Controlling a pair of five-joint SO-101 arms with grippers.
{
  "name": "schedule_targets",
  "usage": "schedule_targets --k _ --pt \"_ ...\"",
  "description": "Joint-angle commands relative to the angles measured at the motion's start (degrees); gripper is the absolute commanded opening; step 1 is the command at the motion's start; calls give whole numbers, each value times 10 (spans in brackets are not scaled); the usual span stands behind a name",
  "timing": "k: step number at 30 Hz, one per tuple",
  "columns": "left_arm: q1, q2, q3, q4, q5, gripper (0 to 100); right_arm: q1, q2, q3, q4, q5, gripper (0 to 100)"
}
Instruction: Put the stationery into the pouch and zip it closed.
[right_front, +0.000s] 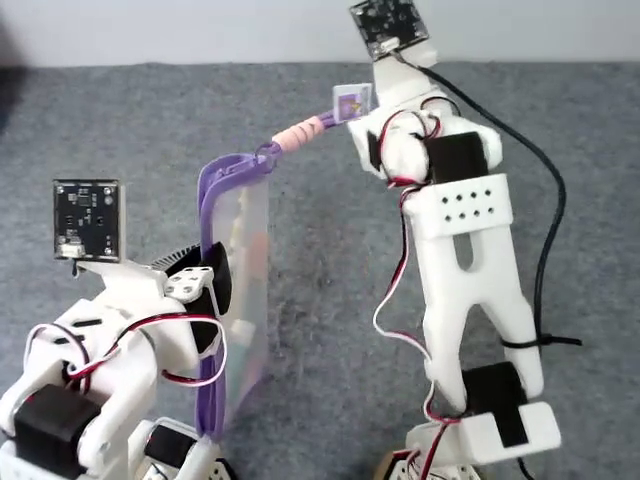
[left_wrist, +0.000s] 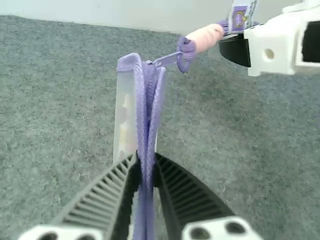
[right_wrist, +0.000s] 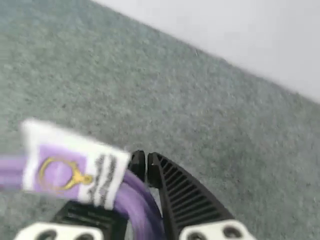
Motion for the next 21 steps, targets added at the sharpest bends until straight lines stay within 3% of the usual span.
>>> schedule_targets --k 1,6,13,21 --pt "0 -11 -10 -4 5 9 -18 -49 -8 -7 4 7" --pt "1 -11 -8 -4 4 10 -17 -58 -7 9 4 7" --pt "1 -11 -8 -4 4 10 -55 -59 -10 198 67 21" --pt "1 -11 -8 -4 4 10 -91 -87 -11 232 69 263"
